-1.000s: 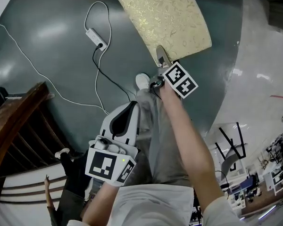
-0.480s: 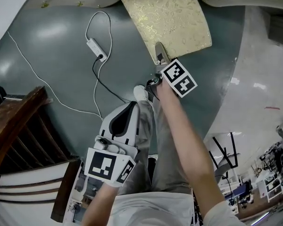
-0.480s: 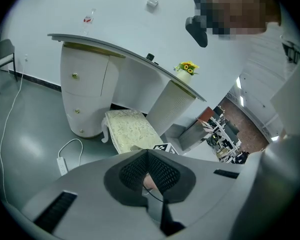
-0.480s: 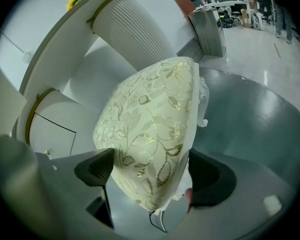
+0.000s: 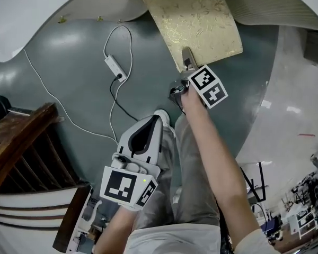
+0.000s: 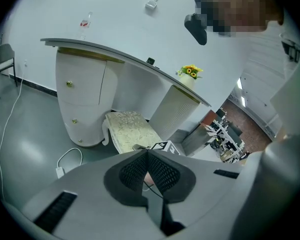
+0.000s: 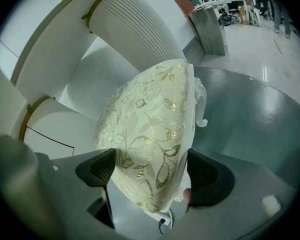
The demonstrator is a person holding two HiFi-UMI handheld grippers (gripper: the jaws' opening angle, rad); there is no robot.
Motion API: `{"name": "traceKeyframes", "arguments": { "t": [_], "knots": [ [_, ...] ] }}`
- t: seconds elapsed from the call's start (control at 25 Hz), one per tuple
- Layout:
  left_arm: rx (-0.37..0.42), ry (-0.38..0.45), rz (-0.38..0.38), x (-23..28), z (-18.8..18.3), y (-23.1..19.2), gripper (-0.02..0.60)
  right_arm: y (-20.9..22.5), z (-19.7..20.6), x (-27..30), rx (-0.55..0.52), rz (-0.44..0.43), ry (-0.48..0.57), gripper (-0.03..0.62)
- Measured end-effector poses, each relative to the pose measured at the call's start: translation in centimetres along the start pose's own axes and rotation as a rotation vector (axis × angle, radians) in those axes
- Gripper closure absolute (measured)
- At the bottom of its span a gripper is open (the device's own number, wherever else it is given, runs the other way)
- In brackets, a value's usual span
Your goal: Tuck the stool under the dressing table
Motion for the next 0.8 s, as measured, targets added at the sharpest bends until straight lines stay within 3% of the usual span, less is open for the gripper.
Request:
{"name": "traceKeyframes", "arguments": {
  "t": [0.8],
  "knots": [
    [-0.033, 0.048, -0.043, -0.5, -0.3, -0.3, 0.574, 0.2, -0.5, 0.5, -0.005, 0.007, -0.01, 0.14]
  ]
}}
Point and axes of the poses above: the fingertips, and each gripper's own axes: x forward along the fingers, y to its right, z out of its underside, the point moved 7 cm from there along -x, backward along the fingers, and after that the axes turned 8 degrees about y, right-handed, at the moved point
